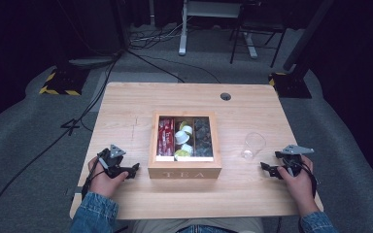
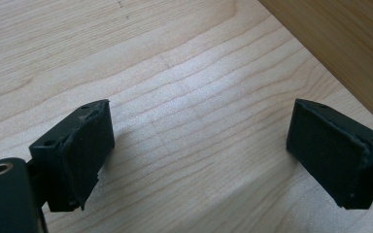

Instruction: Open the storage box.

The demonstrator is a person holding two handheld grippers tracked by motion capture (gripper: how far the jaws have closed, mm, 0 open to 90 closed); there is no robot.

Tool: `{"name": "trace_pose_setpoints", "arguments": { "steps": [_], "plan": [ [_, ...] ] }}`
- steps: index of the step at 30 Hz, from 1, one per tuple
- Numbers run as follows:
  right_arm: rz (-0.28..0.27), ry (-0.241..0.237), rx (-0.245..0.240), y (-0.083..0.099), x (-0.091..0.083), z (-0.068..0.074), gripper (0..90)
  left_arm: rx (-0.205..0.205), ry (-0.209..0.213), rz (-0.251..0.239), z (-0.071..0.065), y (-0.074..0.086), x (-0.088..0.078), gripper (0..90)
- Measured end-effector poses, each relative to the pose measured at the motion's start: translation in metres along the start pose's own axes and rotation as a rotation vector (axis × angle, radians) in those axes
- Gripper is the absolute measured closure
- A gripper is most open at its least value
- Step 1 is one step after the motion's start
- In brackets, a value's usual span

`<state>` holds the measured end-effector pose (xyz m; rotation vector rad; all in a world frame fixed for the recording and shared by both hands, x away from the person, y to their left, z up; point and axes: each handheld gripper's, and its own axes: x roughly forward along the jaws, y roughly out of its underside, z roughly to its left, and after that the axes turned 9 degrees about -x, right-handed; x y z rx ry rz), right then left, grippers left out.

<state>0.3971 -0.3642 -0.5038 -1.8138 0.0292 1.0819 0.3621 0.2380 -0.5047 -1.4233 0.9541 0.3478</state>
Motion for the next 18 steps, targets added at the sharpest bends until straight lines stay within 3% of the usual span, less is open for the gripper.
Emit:
{"name": "trace_pose_setpoints", "arguments": {
  "steps": [3,10,18],
  "plan": [
    [0.000,0.000,0.000,0.000,0.000,0.000,13.9,0.005,0.001,-0.003,0.000,0.000,0.000,10.9],
    [0.000,0.000,0.000,0.000,0.000,0.000,13.9,0.014,0.018,-0.001,-0.002,-0.003,-0.006,21.8],
    [0.000,0.000,0.000,0.000,0.000,0.000,13.9,0.051,0.069,-0.036,-0.016,-0.018,-0.033,26.5]
  ]
}}
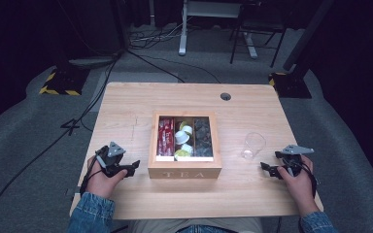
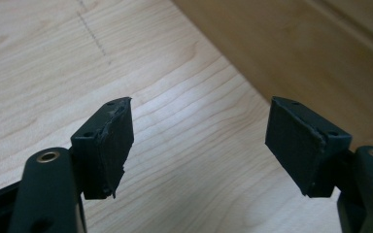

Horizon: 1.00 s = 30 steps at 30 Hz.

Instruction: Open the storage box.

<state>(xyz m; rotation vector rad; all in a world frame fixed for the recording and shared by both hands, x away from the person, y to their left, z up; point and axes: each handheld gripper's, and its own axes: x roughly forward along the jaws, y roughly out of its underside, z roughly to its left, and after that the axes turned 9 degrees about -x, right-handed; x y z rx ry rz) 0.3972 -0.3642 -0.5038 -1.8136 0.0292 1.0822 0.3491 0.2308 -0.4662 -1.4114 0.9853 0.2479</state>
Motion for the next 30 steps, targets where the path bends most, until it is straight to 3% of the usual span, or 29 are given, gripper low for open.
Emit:
{"name": "trace_pose_setpoints", "arguments": {
  "steps": [11,19,25,30],
  "plan": [
    [0.000,0.000,0.000,0.000,0.000,0.000,13.9,0.015,0.082,-0.039,-0.019,-0.009,-0.024,28.4],
    [0.000,0.000,0.000,0.000,0.000,0.000,13.9,0.087,0.176,-0.034,-0.041,-0.009,-0.033,30.4],
    [0.000,0.000,0.000,0.000,0.000,0.000,13.9,0.105,0.225,-0.018,-0.052,-0.005,-0.030,33.5],
    [0.000,0.000,-0.001,0.000,0.000,0.000,13.9,0.121,0.224,0.013,-0.053,-0.002,-0.021,41.5]
  ]
}}
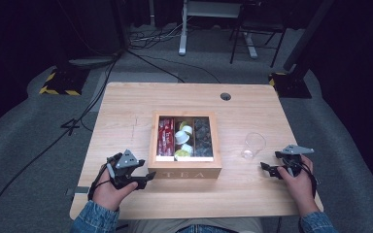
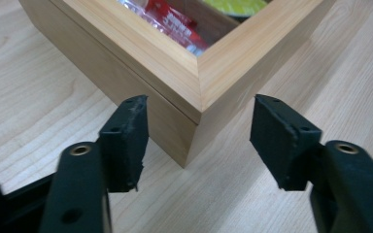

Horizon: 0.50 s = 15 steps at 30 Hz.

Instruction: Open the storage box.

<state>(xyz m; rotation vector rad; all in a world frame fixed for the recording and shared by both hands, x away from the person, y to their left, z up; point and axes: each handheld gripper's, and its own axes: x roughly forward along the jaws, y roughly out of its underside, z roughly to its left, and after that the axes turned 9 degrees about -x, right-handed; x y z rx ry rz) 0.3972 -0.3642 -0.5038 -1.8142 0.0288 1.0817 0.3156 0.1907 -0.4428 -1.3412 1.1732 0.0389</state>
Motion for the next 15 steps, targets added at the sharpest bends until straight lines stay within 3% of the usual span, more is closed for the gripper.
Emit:
{"name": "trace_pose_setpoints", "arguments": {
  "steps": [8,15],
  "plan": [
    [0.000,0.000,0.000,0.0000,0.0000,0.0000,13.9,0.017,-0.026,0.016,0.0019,0.0028,0.0056,51.4],
    [0.000,0.000,0.000,0.0000,0.0000,0.0000,13.9,0.025,-0.017,0.019,0.0023,0.0024,0.0047,62.1]
  ]
}}
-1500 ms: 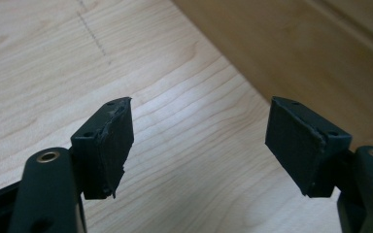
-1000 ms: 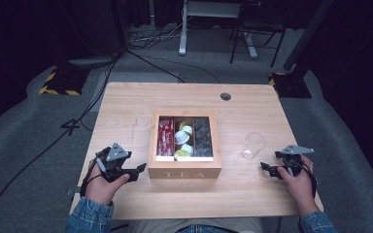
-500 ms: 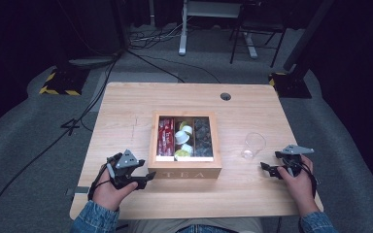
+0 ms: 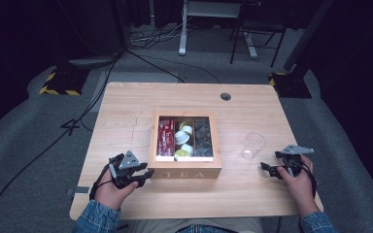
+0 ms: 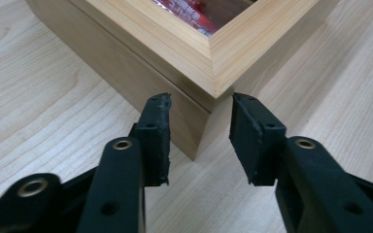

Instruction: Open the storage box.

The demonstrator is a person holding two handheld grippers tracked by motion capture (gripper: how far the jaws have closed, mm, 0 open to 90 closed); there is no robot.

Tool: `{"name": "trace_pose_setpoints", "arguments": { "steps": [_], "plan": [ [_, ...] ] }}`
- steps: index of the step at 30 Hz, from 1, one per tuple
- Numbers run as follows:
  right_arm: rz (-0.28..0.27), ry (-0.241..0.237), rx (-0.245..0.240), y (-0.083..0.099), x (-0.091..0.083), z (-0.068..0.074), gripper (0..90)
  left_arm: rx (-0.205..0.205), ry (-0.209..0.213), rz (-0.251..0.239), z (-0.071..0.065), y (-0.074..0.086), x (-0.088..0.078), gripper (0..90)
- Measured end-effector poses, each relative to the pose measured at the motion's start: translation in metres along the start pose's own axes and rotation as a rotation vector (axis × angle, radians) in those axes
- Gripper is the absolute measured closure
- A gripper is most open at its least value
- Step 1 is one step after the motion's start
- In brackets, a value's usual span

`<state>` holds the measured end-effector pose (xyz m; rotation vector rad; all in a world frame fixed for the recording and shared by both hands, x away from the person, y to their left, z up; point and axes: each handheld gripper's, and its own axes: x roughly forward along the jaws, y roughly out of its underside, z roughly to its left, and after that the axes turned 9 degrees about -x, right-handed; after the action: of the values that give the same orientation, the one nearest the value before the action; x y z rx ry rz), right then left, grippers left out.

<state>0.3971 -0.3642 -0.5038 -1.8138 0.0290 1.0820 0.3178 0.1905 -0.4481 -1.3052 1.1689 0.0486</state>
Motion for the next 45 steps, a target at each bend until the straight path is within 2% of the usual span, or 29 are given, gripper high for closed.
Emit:
{"name": "trace_pose_setpoints", "arguments": {
  "steps": [5,10,15,18,20,22,29,30,33,36,38,39,42,45],
  "plan": [
    [0.000,0.000,0.000,0.000,0.000,0.000,13.9,0.014,-0.015,-0.003,-0.002,-0.001,-0.002,64.1],
    [0.000,0.000,0.000,0.000,0.000,0.000,13.9,0.056,-0.036,0.001,-0.005,-0.003,-0.002,64.4],
    [0.002,0.002,0.003,0.000,0.000,0.000,14.0,0.052,-0.028,0.007,-0.004,-0.006,-0.004,67.0],
    [0.012,-0.015,0.043,-0.003,-0.003,0.002,16.4,0.049,-0.021,0.015,-0.004,-0.009,-0.006,66.9],
    [-0.012,-0.033,0.054,-0.007,-0.008,0.003,17.7,0.049,-0.017,0.013,-0.004,-0.011,-0.007,66.9],
    [-0.027,-0.031,0.029,-0.014,-0.016,0.005,18.9,0.055,-0.018,0.012,-0.003,-0.012,-0.008,66.8],
    [-0.074,-0.047,0.000,-0.032,-0.039,0.016,21.9,0.054,-0.006,-0.021,-0.002,-0.018,-0.011,66.8],
    [-0.092,-0.056,-0.014,-0.040,-0.047,0.022,22.3,0.052,-0.007,-0.031,-0.002,-0.020,-0.012,66.9],
    [-0.113,-0.070,-0.036,-0.048,-0.054,0.030,22.5,0.054,-0.002,-0.049,-0.001,-0.023,-0.013,66.8],
    [-0.124,-0.091,-0.060,-0.058,-0.058,0.040,22.6,0.056,-0.005,-0.068,-0.001,-0.026,-0.014,66.8],
    [-0.119,-0.098,-0.063,-0.061,-0.059,0.043,22.7,0.055,-0.006,-0.075,-0.001,-0.027,-0.014,66.9],
    [-0.101,-0.107,-0.060,-0.066,-0.059,0.050,22.6,0.048,-0.002,-0.090,0.000,-0.029,-0.015,66.9],
    [-0.106,-0.126,-0.075,-0.072,-0.059,0.056,22.1,0.052,-0.005,-0.104,0.001,-0.031,-0.016,66.9],
    [-0.142,-0.155,-0.128,-0.090,-0.060,0.072,20.6,0.044,0.001,-0.121,0.002,-0.034,-0.017,66.9]
  ]
}}
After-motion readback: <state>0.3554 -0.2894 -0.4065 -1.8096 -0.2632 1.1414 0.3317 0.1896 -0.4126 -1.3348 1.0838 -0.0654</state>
